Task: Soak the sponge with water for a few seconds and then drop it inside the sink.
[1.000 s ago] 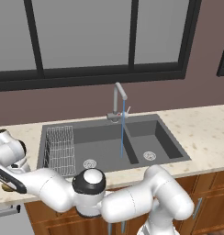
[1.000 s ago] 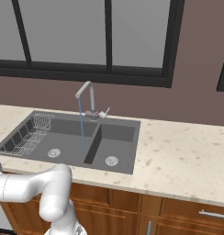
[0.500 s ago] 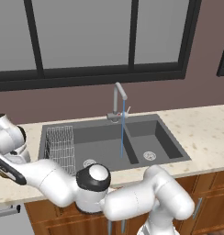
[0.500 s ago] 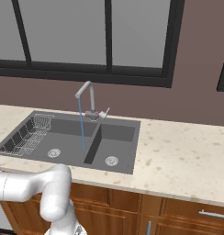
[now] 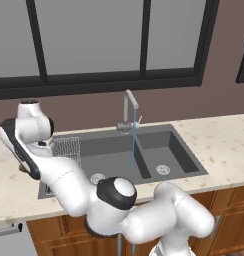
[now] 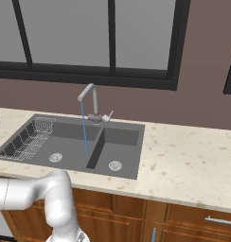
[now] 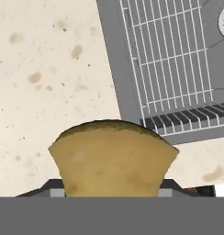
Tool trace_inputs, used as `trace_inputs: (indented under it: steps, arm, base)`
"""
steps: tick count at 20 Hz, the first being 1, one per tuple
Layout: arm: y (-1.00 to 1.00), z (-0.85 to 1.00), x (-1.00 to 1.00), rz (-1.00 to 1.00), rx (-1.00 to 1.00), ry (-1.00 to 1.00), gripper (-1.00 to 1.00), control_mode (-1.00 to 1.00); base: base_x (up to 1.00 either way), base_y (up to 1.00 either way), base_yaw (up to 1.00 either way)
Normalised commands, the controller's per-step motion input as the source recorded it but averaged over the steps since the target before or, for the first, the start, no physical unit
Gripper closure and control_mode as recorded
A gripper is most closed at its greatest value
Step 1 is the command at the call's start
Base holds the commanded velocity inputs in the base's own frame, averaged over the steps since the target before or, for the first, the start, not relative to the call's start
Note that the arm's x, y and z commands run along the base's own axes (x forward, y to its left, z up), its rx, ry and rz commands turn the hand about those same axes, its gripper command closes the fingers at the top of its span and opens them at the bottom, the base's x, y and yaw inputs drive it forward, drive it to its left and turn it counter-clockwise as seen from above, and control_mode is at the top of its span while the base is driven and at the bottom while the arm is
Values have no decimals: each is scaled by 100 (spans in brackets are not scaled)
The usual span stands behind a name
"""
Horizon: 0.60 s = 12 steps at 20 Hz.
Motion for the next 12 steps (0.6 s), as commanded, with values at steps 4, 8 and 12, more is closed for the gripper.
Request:
trace_inputs:
  steps: [4,8,12]
  arm:
    - [-100,27,1,21,23,-12,100,-100]
    - [-100,33,0,26,21,-11,100,-100]
    - [-86,46,5,29,18,-8,100,-100]
  base:
    - [0,0,0]
    - [0,0,0]
    - [0,0,0]
